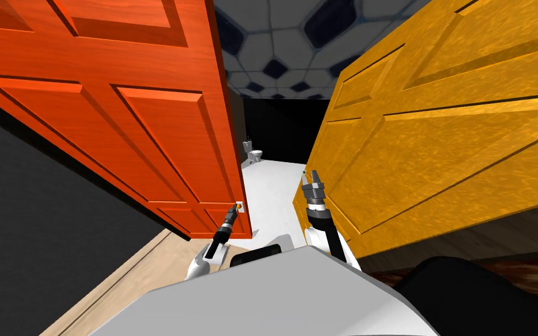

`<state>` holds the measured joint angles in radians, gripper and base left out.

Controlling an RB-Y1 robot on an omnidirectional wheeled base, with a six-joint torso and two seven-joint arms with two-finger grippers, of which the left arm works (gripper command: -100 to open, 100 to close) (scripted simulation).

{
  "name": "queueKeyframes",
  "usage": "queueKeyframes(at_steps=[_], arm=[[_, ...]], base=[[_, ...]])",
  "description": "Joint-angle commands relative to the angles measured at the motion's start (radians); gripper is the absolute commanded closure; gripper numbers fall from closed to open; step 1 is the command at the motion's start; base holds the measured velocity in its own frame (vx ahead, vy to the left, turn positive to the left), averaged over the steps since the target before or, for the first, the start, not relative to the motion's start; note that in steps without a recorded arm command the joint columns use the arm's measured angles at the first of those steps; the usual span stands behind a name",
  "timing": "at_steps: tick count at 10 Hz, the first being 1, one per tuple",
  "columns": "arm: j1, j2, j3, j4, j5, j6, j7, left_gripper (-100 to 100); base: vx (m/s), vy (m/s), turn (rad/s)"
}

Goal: Push the door open

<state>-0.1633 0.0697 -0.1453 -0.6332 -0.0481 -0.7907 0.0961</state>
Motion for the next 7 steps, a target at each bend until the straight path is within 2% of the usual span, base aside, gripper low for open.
queueKeyframes(at_steps=[1, 2, 4, 7], arm=[[-0.014, 0.012, 0.032, 0.026, 0.016, -0.013, -0.010, 100], [-0.025, 0.003, 0.021, 0.047, 0.012, -0.024, -0.007, -100], [-0.024, 0.003, 0.020, 0.044, 0.013, -0.022, -0.005, -100], [-0.024, -0.008, 0.018, 0.038, 0.014, -0.018, 0.001, -100]], base=[[0.148, -0.077, 0.114], [-0.028, -0.055, 0.065], [-0.189, 0.018, 0.011], [-0.248, -0.026, 0.038]])
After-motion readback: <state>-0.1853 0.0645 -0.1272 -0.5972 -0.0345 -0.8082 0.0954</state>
